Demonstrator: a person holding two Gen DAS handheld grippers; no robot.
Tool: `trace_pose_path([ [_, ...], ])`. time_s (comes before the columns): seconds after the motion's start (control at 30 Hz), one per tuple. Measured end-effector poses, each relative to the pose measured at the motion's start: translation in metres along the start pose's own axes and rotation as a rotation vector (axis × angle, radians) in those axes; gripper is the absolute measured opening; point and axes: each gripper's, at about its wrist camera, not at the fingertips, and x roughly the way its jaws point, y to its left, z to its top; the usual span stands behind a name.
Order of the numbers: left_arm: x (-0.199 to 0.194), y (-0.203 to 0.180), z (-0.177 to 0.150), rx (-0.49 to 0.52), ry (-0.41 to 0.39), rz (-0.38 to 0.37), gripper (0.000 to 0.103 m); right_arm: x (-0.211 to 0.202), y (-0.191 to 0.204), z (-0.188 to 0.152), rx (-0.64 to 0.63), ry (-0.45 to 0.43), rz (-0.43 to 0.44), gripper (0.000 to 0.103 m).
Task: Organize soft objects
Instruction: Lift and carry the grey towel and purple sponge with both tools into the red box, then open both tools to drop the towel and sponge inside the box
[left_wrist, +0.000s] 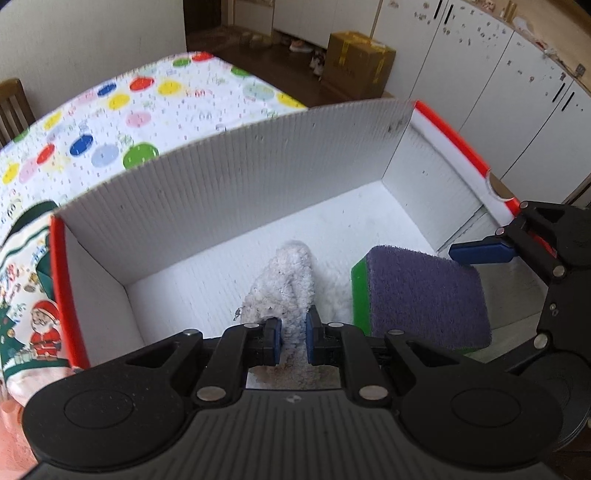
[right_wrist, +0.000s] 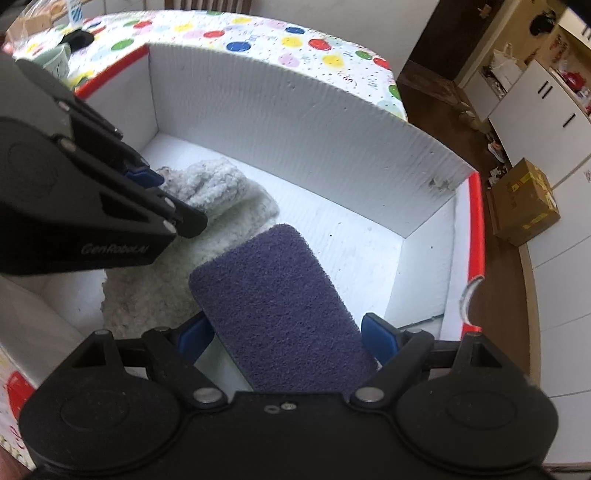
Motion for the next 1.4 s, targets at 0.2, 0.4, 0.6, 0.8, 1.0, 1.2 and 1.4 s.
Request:
trace_pose_path([
  [0.2,0.011,0.002,0.002,-0.028,0.062,-0.028,0.014,0.005,0.001,0.003,-0.003,0.009,0.014,0.087],
  [0.4,0.017,0.002,0.006,-0.056,0.091,-0.008,0.045,0.005,0.001,0.001,-0.005,0.009,0.036,0.088],
  [0.6,0.014,0.005,0.008,-0.078,0.079,0.005,0.071,0.002,-0.002,0.001,0.008,-0.002,0.049,0.09],
  [0.8,0.0,0.006,0.007,-0.092,0.043,-0.007,0.071,-0.015,-0.01,-0.005,0.05,-0.05,0.08,0.093],
  [1.0,-0.02,0.003,0.004,-0.086,-0.007,-0.024,0.071,-0.03,-0.017,-0.009,0.069,-0.089,0.083,0.1],
  [1.2,-0.048,0.001,-0.001,-0.076,-0.086,-0.035,0.072,-0.056,-0.027,-0.017,0.123,-0.153,0.129,0.101],
  [1.4,-0.087,0.001,-0.015,-0.051,-0.195,-0.056,0.072,-0.084,-0.023,-0.027,0.144,-0.227,0.155,0.102],
])
